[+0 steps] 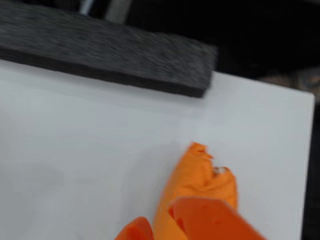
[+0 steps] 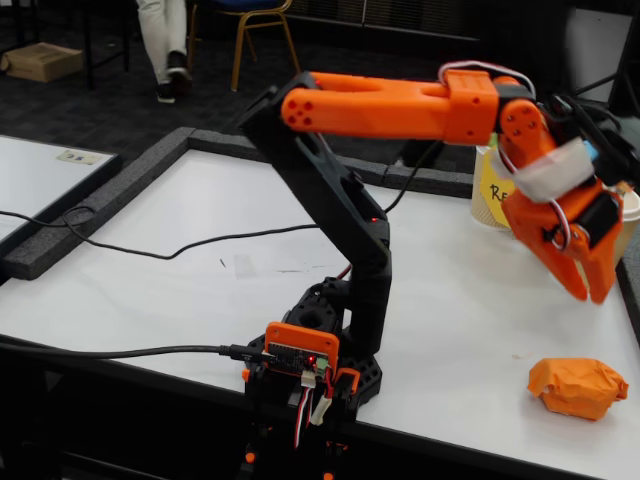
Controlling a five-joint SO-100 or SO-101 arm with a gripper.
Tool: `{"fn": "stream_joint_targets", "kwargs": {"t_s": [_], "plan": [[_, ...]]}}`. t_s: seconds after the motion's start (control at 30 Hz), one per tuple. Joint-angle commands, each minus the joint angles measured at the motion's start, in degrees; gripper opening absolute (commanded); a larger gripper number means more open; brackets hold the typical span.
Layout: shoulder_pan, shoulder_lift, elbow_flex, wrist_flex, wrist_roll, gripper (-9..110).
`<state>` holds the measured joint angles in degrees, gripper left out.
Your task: Sort rubbish by color.
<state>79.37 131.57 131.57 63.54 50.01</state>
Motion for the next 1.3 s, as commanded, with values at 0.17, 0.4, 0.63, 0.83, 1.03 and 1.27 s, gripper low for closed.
{"fn": "stream_joint_targets", "kwargs": {"t_s": [0.17, 0.4, 0.63, 0.83, 1.03, 1.27], "plan": [[6.3, -5.0, -5.3, -2.0, -5.0, 0], [10.3, -6.0, -5.2, -1.8, -14.9, 0], [11.8, -6.2, -3.6, -1.5, -33.2, 0], [10.9, -6.4, -1.0, -4.5, -50.4, 0], [9.3, -6.7, 1.0, -8.2, -70.3, 0], [7.6, -7.2, 3.6, -14.5, -93.7, 0]]}}
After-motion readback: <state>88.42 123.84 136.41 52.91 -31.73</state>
